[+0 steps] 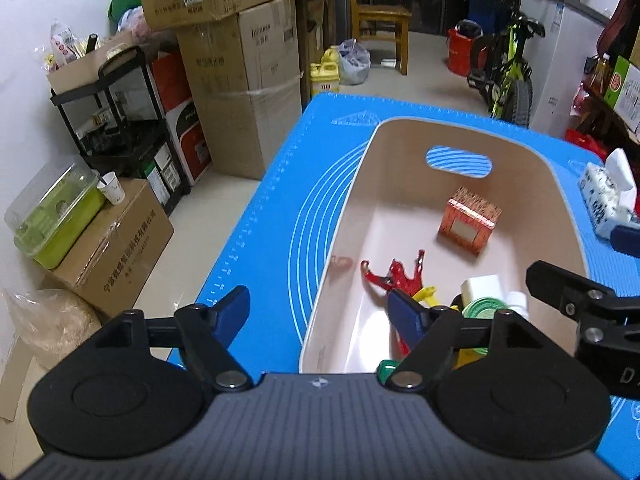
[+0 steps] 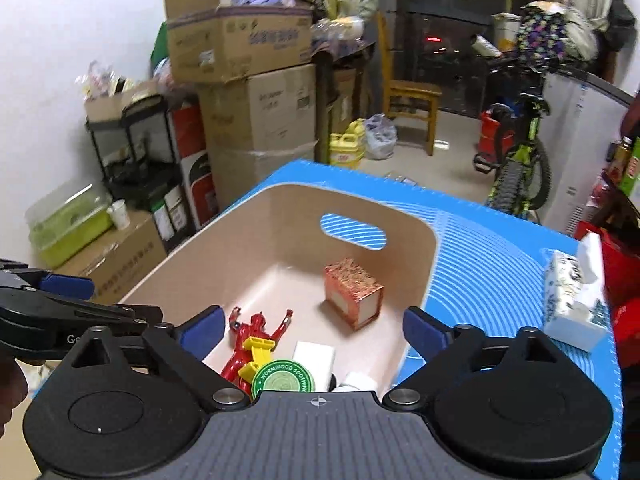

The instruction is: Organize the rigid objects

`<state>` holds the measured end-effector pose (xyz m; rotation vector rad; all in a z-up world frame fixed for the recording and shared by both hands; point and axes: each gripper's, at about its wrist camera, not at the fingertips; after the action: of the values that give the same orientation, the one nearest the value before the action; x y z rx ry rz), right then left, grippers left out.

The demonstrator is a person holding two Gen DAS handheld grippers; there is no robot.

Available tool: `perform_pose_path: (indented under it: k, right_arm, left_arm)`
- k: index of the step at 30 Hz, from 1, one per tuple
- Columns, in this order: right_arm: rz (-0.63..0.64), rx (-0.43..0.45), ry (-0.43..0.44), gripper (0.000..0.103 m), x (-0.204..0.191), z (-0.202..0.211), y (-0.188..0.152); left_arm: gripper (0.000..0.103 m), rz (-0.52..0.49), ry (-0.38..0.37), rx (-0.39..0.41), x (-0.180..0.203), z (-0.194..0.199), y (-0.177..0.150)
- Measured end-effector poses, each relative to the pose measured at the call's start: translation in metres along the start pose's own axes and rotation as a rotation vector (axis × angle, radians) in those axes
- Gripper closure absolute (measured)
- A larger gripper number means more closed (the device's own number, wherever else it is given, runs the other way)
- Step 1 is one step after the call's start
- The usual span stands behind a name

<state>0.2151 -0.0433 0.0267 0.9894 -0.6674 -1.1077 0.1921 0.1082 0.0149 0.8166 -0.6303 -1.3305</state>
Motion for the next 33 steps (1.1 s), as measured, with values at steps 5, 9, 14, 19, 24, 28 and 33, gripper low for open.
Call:
perform_pose_path:
  k: [5,9,14,19,24,28,33]
  right_arm:
    - [-0.085,0.001,-0.043,0.005,0.015,0.024,0.007]
    - [-0.115,-0.002,-0.067,0.005,0.023,0.047,0.013]
    - [-0.119,0.031,-0.099,0.005,0.031,0.086,0.027]
    - [-0.103,0.06,-0.125,0.005,0.03,0.126,0.038]
    - [-0.093,0.079,-0.146,0.004,0.028,0.168,0.042]
    - [-0.091,0.095,-0.163,0.004,0.026,0.199,0.041]
    - [-0.098,0.109,-0.168,0.004,0.023,0.23,0.032]
  left_arm:
    - [0.024,-0.014,-0.015,0.033,0.012,0.022,0.008]
    - [0.023,-0.024,-0.032,0.066,0.019,0.046,0.015]
    - [0.023,-0.024,-0.042,0.097,0.026,0.077,0.023]
    - [0.023,-0.024,-0.053,0.137,0.034,0.114,0.03]
    - [0.023,-0.037,-0.07,0.163,0.042,0.148,0.03]
    - [0.023,-0.035,-0.075,0.189,0.047,0.175,0.026]
    - [0.023,-0.046,-0.073,0.207,0.053,0.201,0.014]
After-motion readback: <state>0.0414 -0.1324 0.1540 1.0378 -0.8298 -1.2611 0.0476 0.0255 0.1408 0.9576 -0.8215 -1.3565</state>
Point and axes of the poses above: each gripper's, at about its wrist camera, not at the fingertips, and z roughly against the way its jaws point, x to its right, y to its top, and after that the axes turned 13 degrees about x, right-handed
